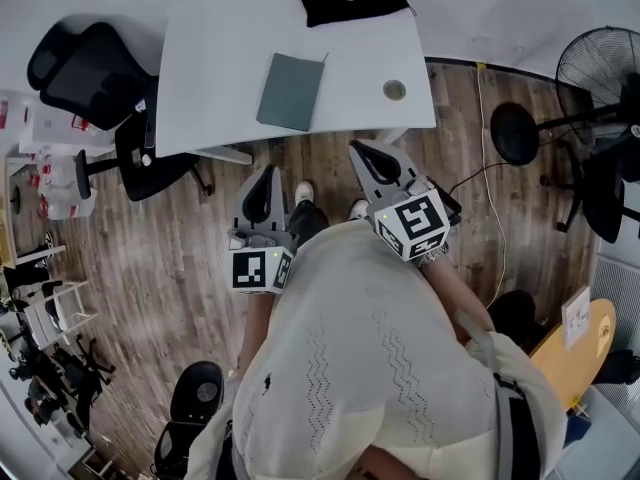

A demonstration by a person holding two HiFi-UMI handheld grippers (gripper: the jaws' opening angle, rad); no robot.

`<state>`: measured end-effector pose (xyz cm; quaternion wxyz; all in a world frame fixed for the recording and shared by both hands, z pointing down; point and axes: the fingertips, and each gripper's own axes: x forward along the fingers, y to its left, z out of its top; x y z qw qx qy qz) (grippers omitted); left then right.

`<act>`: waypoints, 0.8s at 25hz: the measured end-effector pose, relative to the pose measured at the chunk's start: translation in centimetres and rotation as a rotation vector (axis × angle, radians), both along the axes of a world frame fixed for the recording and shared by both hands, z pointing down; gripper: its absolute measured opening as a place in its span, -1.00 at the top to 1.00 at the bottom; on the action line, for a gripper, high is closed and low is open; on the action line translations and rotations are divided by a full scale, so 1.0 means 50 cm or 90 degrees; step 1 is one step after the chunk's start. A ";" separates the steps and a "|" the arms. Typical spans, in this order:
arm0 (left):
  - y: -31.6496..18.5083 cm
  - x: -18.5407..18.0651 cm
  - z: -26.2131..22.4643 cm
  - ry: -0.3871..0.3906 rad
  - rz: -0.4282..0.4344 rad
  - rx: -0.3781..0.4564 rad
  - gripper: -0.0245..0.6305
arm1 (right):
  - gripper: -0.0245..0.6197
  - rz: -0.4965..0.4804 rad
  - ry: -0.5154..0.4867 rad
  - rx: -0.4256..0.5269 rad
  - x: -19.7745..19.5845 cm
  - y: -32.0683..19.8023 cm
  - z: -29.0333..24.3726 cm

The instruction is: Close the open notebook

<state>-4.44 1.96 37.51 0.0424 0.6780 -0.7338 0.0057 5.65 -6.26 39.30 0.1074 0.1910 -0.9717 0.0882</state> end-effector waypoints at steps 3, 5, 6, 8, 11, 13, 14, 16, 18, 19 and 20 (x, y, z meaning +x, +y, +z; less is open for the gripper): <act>0.013 -0.020 -0.007 0.008 -0.026 0.011 0.88 | 0.92 -0.008 -0.006 0.019 -0.003 0.011 -0.014; 0.013 -0.026 -0.007 0.016 -0.035 0.013 0.88 | 0.92 -0.017 -0.010 0.024 -0.003 0.015 -0.019; 0.012 -0.026 -0.008 0.024 -0.038 0.015 0.88 | 0.92 -0.021 -0.012 0.026 -0.002 0.015 -0.021; 0.007 -0.018 -0.014 0.029 -0.034 0.021 0.88 | 0.92 -0.026 -0.015 0.030 -0.001 0.016 -0.025; -0.008 0.002 -0.019 0.008 -0.001 0.018 0.88 | 0.92 -0.027 -0.021 0.029 -0.005 0.018 -0.027; -0.015 0.011 -0.018 0.004 0.010 0.014 0.88 | 0.92 -0.030 -0.024 0.030 -0.010 0.022 -0.029; -0.017 0.017 -0.017 0.006 0.011 0.013 0.88 | 0.92 -0.034 -0.024 0.032 -0.011 0.024 -0.030; -0.020 0.032 -0.014 0.005 0.015 0.009 0.88 | 0.92 -0.041 -0.027 0.040 -0.009 0.026 -0.035; -0.022 0.044 -0.010 0.002 0.018 0.005 0.88 | 0.92 -0.044 -0.032 0.048 -0.005 0.025 -0.039; -0.023 0.046 -0.008 0.003 0.019 0.004 0.88 | 0.92 -0.043 -0.034 0.051 -0.002 0.022 -0.040; -0.023 0.045 -0.006 0.006 0.017 0.004 0.88 | 0.92 -0.042 -0.036 0.054 0.000 0.020 -0.042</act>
